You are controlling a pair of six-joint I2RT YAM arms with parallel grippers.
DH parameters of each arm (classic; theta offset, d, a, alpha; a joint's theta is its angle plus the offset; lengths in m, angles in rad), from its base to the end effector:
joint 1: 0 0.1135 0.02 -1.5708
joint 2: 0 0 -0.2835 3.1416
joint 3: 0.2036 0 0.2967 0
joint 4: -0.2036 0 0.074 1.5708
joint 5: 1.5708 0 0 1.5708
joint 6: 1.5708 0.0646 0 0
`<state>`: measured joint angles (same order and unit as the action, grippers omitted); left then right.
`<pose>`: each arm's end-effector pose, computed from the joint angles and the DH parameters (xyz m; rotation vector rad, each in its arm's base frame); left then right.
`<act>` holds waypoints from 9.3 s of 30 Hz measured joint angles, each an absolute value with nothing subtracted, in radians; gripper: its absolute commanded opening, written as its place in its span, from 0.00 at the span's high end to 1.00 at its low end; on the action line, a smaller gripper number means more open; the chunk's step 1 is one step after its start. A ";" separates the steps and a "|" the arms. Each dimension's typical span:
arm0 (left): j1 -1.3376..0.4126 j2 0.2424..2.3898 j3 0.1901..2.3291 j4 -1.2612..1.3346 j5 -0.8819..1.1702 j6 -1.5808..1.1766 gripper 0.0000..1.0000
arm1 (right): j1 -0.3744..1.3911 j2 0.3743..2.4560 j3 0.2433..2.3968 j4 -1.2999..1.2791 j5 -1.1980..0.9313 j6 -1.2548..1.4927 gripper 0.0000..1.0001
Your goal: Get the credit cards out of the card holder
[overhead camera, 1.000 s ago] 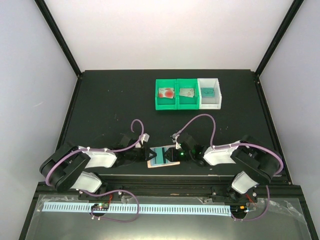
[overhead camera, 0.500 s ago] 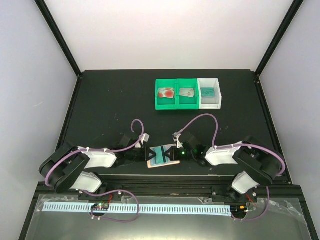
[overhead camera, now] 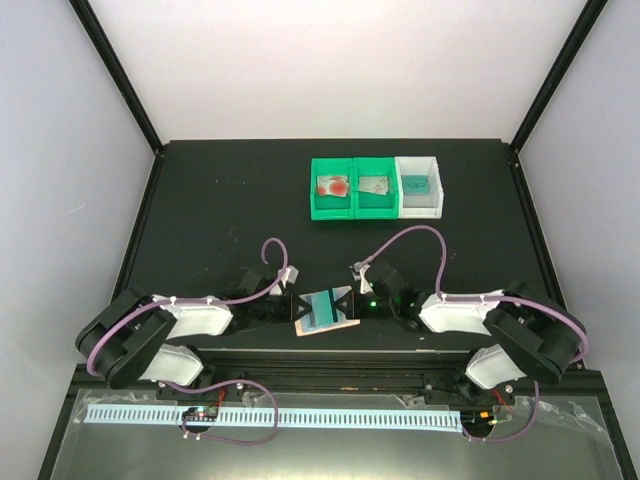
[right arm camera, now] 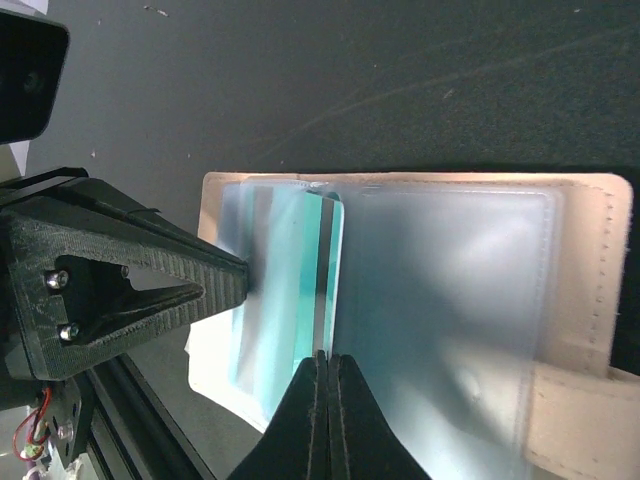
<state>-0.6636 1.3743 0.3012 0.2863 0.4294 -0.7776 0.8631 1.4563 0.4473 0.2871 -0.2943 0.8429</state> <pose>0.1802 -0.1751 0.0709 0.0857 2.6024 -1.1323 0.1776 0.2364 0.0914 -0.1977 2.5631 1.1232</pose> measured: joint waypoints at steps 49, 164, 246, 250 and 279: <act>-1.129 0.877 0.487 0.105 0.012 0.078 0.48 | 0.839 0.957 0.729 -0.358 -0.136 1.260 0.99; -0.968 0.739 0.360 0.314 0.151 -0.921 0.01 | 0.835 0.533 0.226 0.292 -0.320 1.007 0.99; -0.968 0.838 0.422 -0.032 0.134 -0.623 0.01 | 0.033 2.026 1.478 -0.288 -0.303 0.245 0.99; -0.968 0.838 0.422 -0.037 0.134 -0.623 0.01 | 0.033 2.052 1.499 -0.285 -0.318 0.245 0.99; -0.968 0.838 0.422 -0.039 0.134 -0.624 0.01 | 0.032 2.131 1.588 -0.388 -0.263 0.302 0.80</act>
<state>-0.9676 0.8379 0.4225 -0.0387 0.1345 -0.6235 0.0322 2.1315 1.5883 -0.3882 -0.2630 0.3019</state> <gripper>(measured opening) 0.990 0.187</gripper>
